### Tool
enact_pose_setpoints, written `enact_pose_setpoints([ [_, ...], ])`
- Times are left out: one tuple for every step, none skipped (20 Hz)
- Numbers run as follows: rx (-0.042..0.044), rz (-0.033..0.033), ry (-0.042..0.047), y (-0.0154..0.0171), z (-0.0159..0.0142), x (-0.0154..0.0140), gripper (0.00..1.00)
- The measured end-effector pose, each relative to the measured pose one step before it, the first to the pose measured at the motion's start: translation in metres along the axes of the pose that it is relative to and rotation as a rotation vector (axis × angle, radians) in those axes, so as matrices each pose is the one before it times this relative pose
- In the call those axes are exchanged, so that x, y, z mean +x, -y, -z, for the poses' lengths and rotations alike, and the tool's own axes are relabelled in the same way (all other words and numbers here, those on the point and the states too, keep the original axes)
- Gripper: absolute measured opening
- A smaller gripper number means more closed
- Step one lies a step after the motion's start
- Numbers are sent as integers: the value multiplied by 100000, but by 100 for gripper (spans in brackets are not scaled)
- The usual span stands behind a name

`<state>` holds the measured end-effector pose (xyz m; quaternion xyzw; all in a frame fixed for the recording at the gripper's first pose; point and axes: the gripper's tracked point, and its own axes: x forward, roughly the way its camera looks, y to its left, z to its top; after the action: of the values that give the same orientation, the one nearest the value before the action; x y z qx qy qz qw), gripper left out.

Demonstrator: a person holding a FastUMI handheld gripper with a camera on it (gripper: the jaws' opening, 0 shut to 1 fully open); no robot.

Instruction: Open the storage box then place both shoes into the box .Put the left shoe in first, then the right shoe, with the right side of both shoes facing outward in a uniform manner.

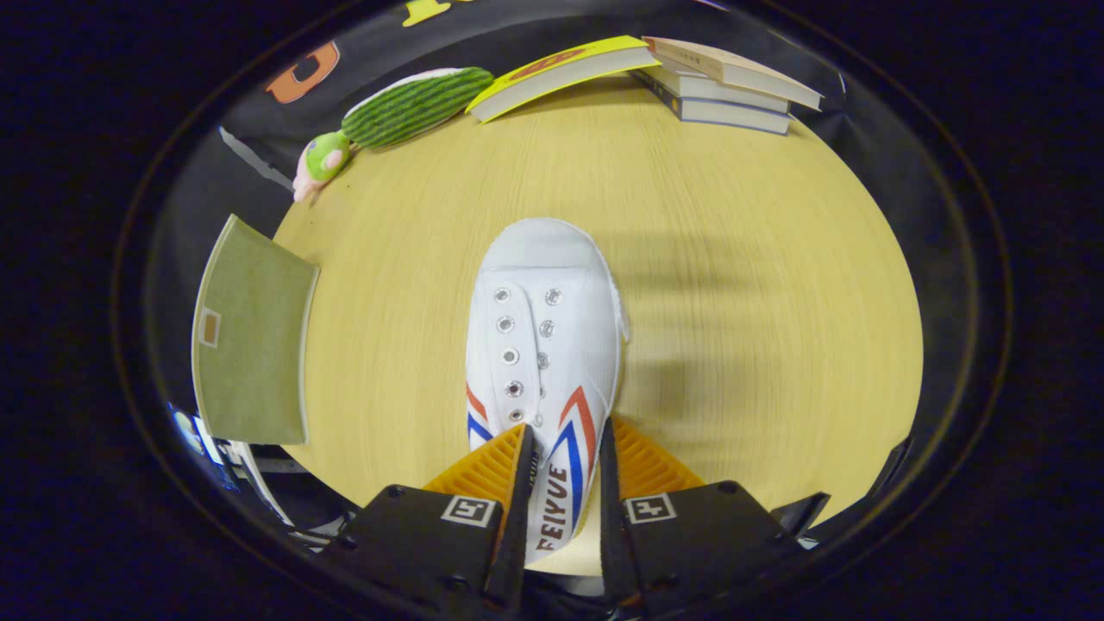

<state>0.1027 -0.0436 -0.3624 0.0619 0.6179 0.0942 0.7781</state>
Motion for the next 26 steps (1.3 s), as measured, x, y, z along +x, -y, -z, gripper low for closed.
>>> enact_pose_setpoints([
  [1530,-133,276,15,-57,-49,33],
  [1852,-298,374,156,-102,-102,29],
  [1970,-503,571,73,-81,-130,22],
  [3113,-968,858,-5,-127,-253,18],
  [2569,-1532,342,-72,-51,-136,9],
  [3041,-1813,8,-126,71,-162,8],
  [3741,-2201,4,-440,87,-188,7],
  [3029,-3081,-706,-481,175,-220,7],
  [2537,-3479,-4,-720,-61,-244,6],
  [1762,-3037,19,-908,199,-553,6],
  [1780,-2607,632,-942,234,-623,6],
  [910,-2200,689,-917,39,-651,6],
  [923,-1539,1254,-1064,-177,-552,6],
  [-454,-778,629,-1110,14,-658,6],
  [-497,-205,1141,-1264,81,-795,6],
  [-1238,-377,667,-1471,138,-825,6],
  [-850,-1016,561,-1841,252,-848,6],
  [-867,-1563,539,-2073,144,-808,6],
  [-1099,-1426,723,-2226,118,-706,6],
  [-1853,-1229,903,-2270,24,-675,6],
  [-1912,-626,1210,-2283,-34,-606,6],
  [-2039,-444,1286,-2275,-218,-442,6],
  [-1520,-444,1376,-2362,-101,-296,6],
  [-1149,-451,1188,-2249,-215,-134,6],
  [-1218,-324,939,-2147,-157,152,6],
  [-1186,473,881,-1826,-70,134,6],
])
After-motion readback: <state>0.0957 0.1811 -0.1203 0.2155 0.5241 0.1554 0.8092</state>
